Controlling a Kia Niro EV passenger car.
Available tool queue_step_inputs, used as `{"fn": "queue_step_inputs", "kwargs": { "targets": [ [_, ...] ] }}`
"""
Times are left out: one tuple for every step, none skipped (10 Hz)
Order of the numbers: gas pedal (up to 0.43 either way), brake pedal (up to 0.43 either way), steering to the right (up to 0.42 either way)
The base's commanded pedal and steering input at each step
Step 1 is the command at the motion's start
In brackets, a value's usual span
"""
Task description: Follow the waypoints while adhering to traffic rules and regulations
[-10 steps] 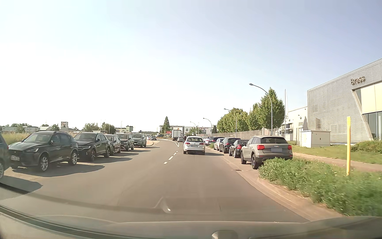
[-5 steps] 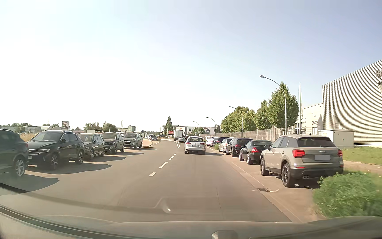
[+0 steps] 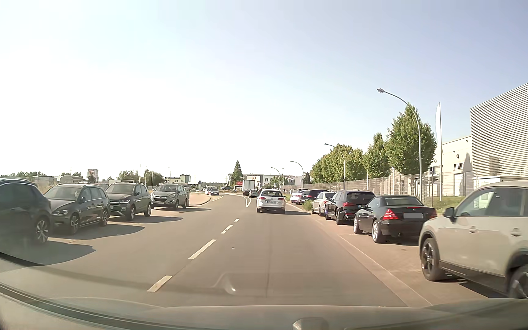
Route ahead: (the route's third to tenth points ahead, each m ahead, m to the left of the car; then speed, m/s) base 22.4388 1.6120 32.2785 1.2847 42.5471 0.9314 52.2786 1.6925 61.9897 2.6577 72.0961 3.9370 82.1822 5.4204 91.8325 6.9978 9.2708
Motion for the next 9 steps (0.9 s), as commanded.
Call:
{"fn": "queue_step_inputs", "kwargs": {
  "targets": [
    [0.11,0.03,-0.01],
    [0.11,0.03,-0.01],
    [0.098,0.03,-0.01],
    [0.098,0.03,-0.008],
    [0.098,0.03,-0.006],
    [0.087,0.03,-0.006],
    [0.079,0.03,-0.005],
    [0.079,0.03,-0.004],
    [0.079,0.03,-0.004]
  ]
}}
